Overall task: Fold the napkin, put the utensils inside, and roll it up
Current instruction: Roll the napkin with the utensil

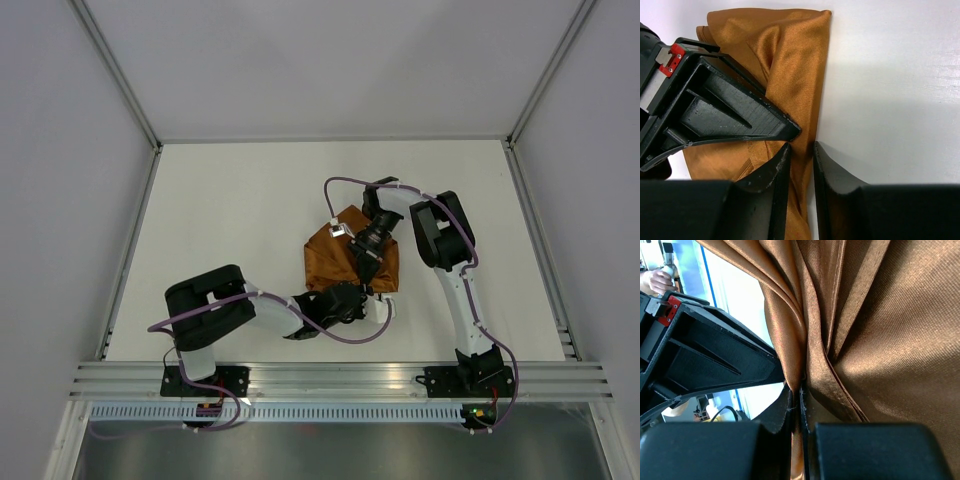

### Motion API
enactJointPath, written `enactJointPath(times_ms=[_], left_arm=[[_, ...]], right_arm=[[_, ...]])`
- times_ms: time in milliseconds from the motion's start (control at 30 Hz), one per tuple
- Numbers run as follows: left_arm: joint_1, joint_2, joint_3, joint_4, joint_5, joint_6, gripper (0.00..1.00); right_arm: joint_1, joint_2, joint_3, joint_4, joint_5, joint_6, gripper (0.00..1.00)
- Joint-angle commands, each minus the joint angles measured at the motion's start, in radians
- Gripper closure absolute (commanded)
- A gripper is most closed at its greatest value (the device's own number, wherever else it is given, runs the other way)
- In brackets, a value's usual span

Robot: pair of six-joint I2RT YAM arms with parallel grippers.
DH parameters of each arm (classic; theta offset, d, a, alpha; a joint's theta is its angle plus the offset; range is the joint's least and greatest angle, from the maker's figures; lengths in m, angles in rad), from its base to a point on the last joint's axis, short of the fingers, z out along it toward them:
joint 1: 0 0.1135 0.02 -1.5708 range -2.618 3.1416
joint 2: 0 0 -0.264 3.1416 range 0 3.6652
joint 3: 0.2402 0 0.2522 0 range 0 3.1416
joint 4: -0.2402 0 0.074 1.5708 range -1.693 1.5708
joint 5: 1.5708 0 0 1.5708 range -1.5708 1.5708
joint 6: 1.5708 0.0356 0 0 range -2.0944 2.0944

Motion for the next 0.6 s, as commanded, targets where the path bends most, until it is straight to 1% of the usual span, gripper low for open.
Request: enactJointPath(times_ms=[0, 33, 100, 133, 167, 200, 233, 300, 367, 400, 467, 500, 567], left_arm=[[0.017, 0.046, 0.022, -0.126, -0.063, 0.048, 0.72], [0.015, 0.047, 0.026, -0.137, -0.061, 0.046, 0.76], [0.017, 0.053, 0.039, -0.16, -0.064, 0.038, 0.81], [0.015, 0.057, 0.043, -0.166, -0.064, 0.037, 0.87], [0.015, 0.061, 0.053, -0.174, -0.064, 0.034, 0.89], [0.015, 0.06, 0.056, -0.185, -0.06, 0.025, 0.95], [0.015, 0.057, 0.059, -0.198, -0.048, 0.023, 0.98], [0.017, 0.05, 0.077, -0.215, -0.038, 0.008, 0.98], [0.018, 0.046, 0.094, -0.255, -0.012, -0.007, 0.98], [0.018, 0.037, 0.099, -0.266, -0.005, -0.012, 0.98], [0.02, 0.031, 0.111, -0.297, 0.012, -0.029, 0.98], [0.021, 0.024, 0.115, -0.309, 0.02, -0.035, 0.98], [0.027, 0.02, 0.131, -0.349, 0.038, -0.055, 0.98]], right_arm=[[0.004, 0.065, 0.006, 0.091, 0.119, -0.089, 0.95], [0.004, 0.066, 0.006, 0.085, 0.118, -0.091, 0.95], [0.004, 0.068, 0.006, 0.08, 0.118, -0.097, 0.95], [0.005, 0.069, 0.006, 0.079, 0.116, -0.099, 0.95], [0.004, 0.069, 0.006, 0.074, 0.116, -0.106, 0.95], [0.004, 0.069, 0.004, 0.071, 0.116, -0.108, 0.94], [0.004, 0.069, 0.001, 0.069, 0.113, -0.109, 0.93], [0.004, 0.062, -0.003, 0.071, 0.111, -0.114, 0.9], [0.004, 0.055, -0.005, 0.072, 0.107, -0.112, 0.8], [0.004, 0.042, -0.005, 0.074, 0.105, -0.109, 0.71], [-0.001, 0.023, -0.011, 0.085, 0.087, -0.105, 0.63], [-0.002, 0.002, -0.008, 0.086, 0.081, -0.102, 0.57], [-0.01, -0.017, 0.0, 0.088, 0.065, -0.094, 0.52]])
